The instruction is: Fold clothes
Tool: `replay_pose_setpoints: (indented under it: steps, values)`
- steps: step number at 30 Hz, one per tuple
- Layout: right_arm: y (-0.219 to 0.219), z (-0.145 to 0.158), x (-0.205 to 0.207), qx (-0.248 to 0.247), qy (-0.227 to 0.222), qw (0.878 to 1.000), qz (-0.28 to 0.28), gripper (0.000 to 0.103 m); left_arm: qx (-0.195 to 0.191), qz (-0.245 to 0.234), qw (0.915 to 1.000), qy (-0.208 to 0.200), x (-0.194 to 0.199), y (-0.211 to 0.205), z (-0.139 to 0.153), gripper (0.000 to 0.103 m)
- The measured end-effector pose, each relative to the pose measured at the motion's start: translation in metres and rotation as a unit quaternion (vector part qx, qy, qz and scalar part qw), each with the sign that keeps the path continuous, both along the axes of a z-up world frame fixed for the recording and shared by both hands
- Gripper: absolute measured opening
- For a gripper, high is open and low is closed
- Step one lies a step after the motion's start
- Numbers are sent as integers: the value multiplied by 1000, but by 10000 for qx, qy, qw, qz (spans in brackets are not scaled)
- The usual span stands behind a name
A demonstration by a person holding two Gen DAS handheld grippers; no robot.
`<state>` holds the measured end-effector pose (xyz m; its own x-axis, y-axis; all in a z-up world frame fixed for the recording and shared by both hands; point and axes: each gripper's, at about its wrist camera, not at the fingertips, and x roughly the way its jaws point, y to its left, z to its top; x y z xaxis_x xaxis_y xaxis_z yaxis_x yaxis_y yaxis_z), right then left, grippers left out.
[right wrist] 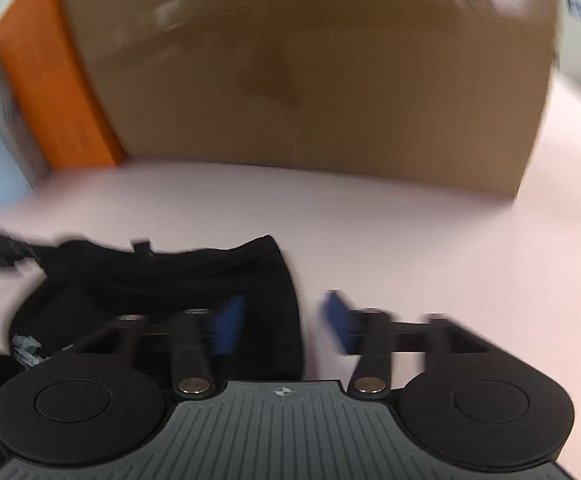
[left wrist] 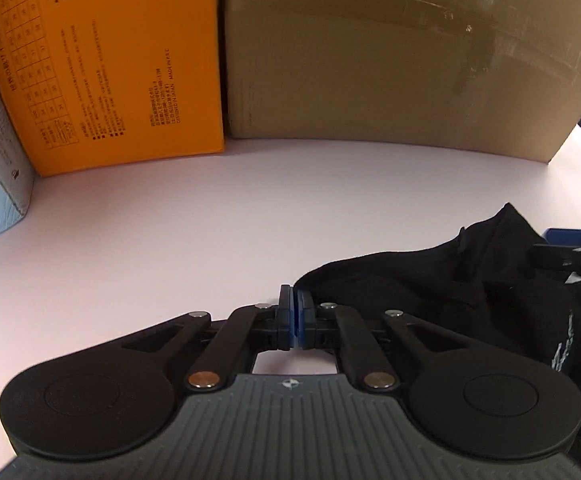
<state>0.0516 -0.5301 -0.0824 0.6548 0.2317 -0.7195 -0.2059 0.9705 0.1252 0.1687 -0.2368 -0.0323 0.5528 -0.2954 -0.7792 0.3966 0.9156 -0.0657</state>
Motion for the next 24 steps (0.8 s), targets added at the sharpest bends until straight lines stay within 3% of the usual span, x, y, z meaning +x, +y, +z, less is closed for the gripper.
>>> replay_pose_setpoints:
  steps: [1,5,8,10,14,18,19,24]
  values:
    - [9,3,0,-176,-40,9997,154,3,-62,90,9999,-54,-3,5,5,1]
    - [34,42,-18,-12,-706,9960,540,3,-363,622,9959,-548,-22,39,35,1]
    - [54,83,-40,172,-1400,9868,796,3,-689,1150,9838,-1191,-50,78,74,1]
    - [68,111,-55,231,-1892,9770,957,3,-809,1412,9703,-1789,-76,103,104,1]
    - [91,158,-82,383,-2822,9519,1134,2,-1070,1947,9339,-2803,-127,143,154,2]
    - [109,180,-84,561,-3313,9341,1206,2,-1106,2291,9029,-3465,-152,156,174,2]
    - [114,181,-78,560,-3296,9342,1245,2,-1029,2295,9023,-3501,-150,155,175,2]
    - [127,176,-38,923,-2886,9459,1161,3,-990,2392,9172,-3027,-111,142,170,2]
